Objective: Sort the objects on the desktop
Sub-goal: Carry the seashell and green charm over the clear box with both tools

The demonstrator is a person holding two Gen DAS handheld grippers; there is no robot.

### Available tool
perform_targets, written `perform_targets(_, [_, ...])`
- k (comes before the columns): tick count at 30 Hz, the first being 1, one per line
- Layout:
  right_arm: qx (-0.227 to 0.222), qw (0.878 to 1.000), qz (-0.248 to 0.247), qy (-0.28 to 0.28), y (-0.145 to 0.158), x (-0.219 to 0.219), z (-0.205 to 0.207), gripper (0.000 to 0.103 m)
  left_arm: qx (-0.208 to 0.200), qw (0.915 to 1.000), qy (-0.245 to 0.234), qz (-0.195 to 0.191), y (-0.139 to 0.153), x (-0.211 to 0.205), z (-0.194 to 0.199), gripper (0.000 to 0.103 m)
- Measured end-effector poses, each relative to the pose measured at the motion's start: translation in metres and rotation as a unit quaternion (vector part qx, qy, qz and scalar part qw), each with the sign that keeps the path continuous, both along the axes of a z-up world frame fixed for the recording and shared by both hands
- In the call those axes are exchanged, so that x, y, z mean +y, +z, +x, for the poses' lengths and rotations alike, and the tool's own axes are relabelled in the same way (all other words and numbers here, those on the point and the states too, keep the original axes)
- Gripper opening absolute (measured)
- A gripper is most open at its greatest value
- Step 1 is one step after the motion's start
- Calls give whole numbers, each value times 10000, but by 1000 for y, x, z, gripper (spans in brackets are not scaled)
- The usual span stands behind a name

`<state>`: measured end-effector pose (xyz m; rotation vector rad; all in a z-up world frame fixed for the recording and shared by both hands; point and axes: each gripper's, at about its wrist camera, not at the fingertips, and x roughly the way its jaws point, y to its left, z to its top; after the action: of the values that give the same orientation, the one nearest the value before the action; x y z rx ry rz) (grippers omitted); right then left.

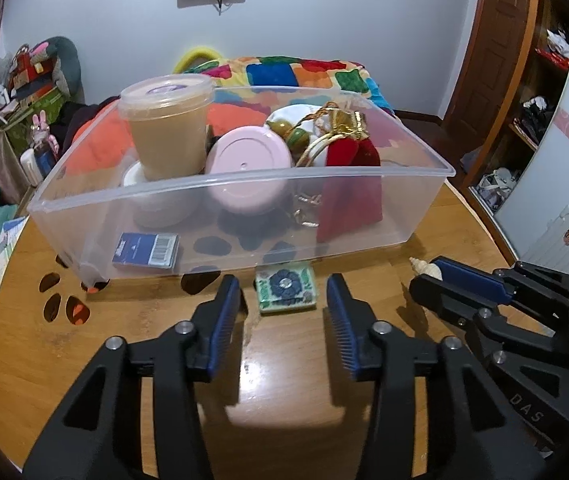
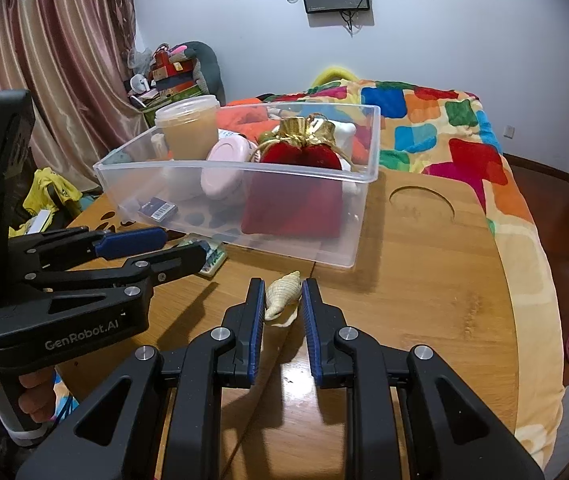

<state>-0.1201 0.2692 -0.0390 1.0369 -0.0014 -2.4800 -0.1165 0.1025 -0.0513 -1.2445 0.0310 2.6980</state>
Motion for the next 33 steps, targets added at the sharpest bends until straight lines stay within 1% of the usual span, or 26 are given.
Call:
perform_targets(3, [-26, 10000, -68, -30, -2, 5, -1, 17, -52, 9998, 23, -169, -5, 7, -7, 46])
perform_targets(6, [-14, 9999, -130, -50, -2, 11, -2, 17, -102, 9996, 130, -235, -11, 11, -13, 46])
perform_targets(7, [-12, 9999, -146, -62, -2, 12, -2, 17, -131, 9995, 130, -243, -13, 13, -15, 43])
perform_targets(8, [-11, 9998, -162, -63, -2, 13, -2, 17, -172, 9994, 109, -264, -15, 15, -16, 36])
perform_targets(9, [-15, 9998, -180, -59, -2, 14, -3, 17, -180, 9993, 80, -304, -16, 17, -16, 33])
perform_targets(12, [-27, 9997, -225, -56, -1, 15, -4, 17, -148, 9993, -19, -338, -15, 20, -14, 33])
perform_targets(17, [-11, 9997, -234, -4, 0, 11, -3, 17, -88, 9996, 38, -250, -15, 11, -4, 33])
perform_targets(19, [5, 9998, -207, 11, 2, 8, -2, 17, -55, 9998, 31, -166, -11, 5, -1, 33])
perform_targets(23, [71, 9998, -172, 41, 8, 3, 0, 17, 160, 9997, 39, -155, 2, -1, 8, 33])
perform_targets(26, [153, 9998, -108, 61, 14, -2, 2, 17, 254, 9997, 31, -2, 13, -8, 12, 33])
perform_targets(33, [398, 9991, 82, 91, 34, -11, 5, 17, 564, 9984, -21, 91, 37, -22, 23, 33])
